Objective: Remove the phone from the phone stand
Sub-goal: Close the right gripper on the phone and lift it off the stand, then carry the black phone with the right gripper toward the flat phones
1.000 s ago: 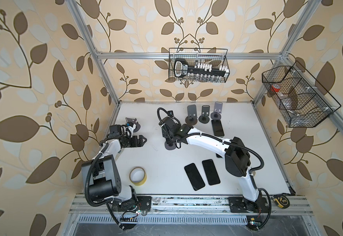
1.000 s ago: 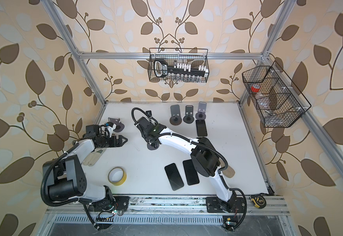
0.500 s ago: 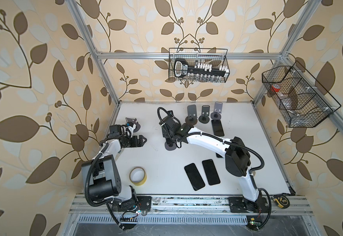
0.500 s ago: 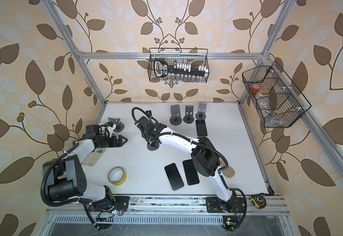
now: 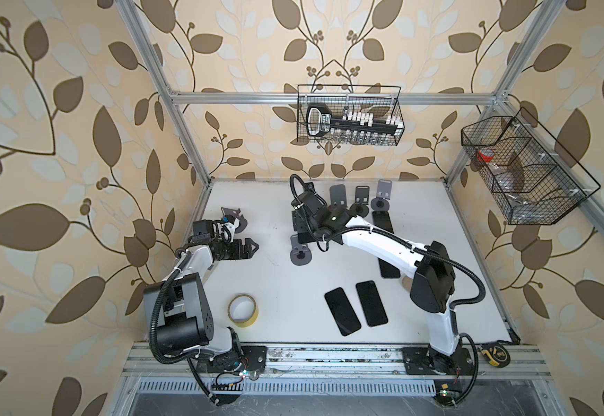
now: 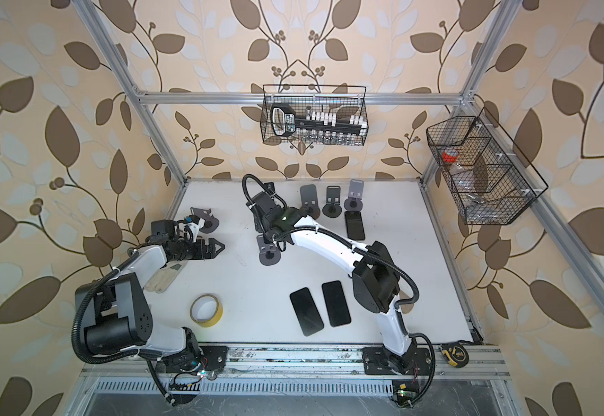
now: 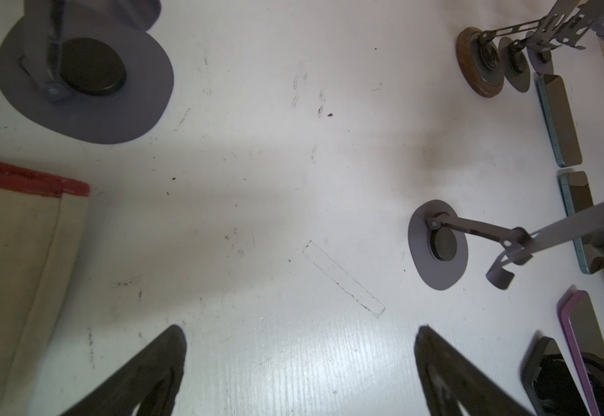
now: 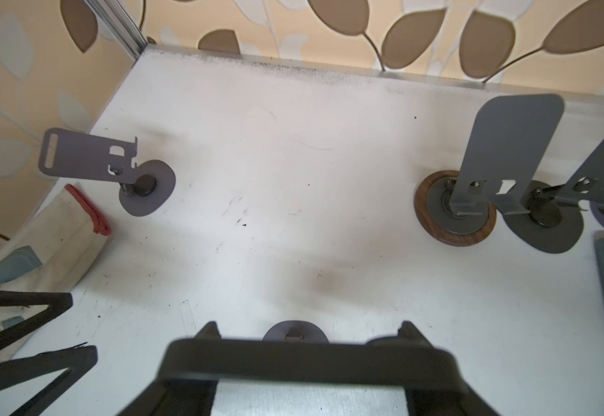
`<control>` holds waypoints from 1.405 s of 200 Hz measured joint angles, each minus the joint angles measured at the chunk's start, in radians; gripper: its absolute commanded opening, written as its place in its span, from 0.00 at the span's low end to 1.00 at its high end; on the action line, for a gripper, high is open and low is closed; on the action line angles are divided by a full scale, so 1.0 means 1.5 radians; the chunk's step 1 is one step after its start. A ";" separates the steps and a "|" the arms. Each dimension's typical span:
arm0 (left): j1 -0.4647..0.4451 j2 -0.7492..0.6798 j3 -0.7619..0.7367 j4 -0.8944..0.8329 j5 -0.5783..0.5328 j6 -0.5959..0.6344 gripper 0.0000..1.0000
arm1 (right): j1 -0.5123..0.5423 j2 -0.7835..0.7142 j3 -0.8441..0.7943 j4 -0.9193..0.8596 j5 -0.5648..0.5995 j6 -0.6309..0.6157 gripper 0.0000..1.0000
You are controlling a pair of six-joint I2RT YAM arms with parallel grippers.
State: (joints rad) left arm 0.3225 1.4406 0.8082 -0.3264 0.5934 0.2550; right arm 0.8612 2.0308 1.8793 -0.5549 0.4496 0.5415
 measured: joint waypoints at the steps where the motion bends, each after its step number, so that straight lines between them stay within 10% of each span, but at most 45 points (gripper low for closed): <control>1: 0.000 0.000 0.000 0.000 0.000 0.000 0.99 | 0.000 -0.002 0.000 0.000 -0.001 -0.001 0.68; 281: 0.000 0.000 0.000 -0.002 0.001 0.000 0.99 | -0.210 -0.172 -0.349 0.010 -0.171 -0.070 0.67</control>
State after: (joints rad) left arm 0.3225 1.4410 0.8082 -0.3294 0.5941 0.2550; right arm 0.5468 1.7721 1.3556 -0.5400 0.1928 0.4362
